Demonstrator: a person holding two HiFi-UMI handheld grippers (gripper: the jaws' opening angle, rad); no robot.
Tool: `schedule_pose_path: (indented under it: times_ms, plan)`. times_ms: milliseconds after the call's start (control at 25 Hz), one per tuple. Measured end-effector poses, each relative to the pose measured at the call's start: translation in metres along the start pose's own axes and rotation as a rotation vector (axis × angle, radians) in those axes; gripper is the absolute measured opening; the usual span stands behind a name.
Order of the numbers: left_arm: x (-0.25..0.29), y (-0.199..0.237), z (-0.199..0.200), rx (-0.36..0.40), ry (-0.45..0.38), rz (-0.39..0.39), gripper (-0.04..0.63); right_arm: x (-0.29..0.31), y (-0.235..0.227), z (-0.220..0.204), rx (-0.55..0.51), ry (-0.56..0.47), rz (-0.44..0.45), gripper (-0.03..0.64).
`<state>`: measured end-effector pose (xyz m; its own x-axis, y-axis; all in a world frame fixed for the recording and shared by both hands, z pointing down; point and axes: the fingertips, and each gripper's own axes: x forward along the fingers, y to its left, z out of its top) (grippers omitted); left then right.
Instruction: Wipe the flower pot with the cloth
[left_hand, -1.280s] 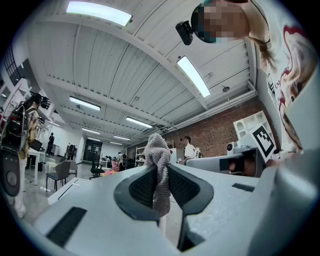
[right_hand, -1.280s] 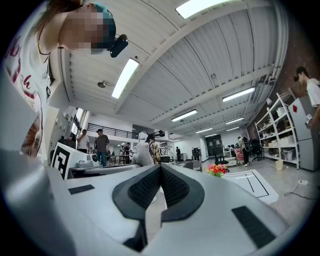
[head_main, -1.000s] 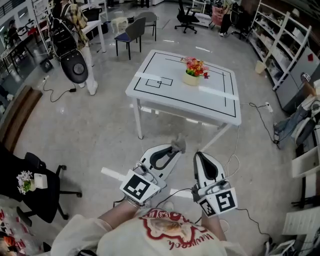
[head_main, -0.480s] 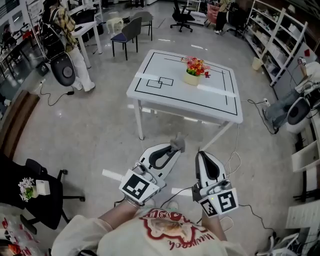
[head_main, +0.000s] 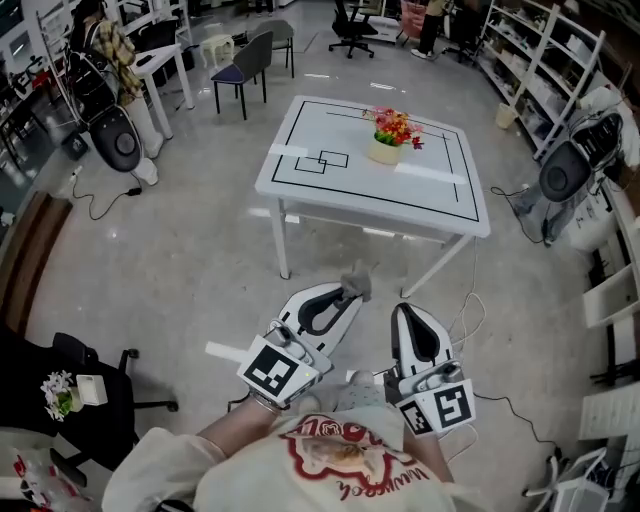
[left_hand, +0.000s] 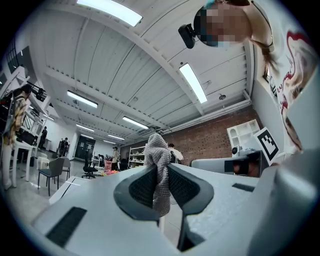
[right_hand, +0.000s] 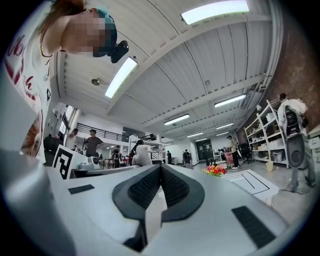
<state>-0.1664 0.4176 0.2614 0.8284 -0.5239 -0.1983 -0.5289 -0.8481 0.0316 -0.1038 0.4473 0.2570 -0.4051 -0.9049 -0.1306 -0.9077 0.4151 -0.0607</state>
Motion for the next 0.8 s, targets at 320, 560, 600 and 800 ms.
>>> schedule_pose_path:
  times_ms: [320,560,600,800]
  plan:
    - [0.018,0.026,-0.014,-0.012,0.003,0.025,0.055,0.024,-0.02,-0.011,0.008,0.01,0.009,-0.002]
    - [0.057,0.061,-0.024,0.001,0.015,0.043,0.055,0.067,-0.055,-0.014,0.0,-0.002,0.039,-0.002]
    - [0.066,0.07,-0.026,0.002,0.011,0.047,0.055,0.077,-0.064,-0.015,0.001,-0.002,0.042,-0.002]
    - [0.125,0.11,-0.043,0.006,0.026,0.073,0.055,0.122,-0.119,-0.022,-0.007,0.004,0.07,-0.002]
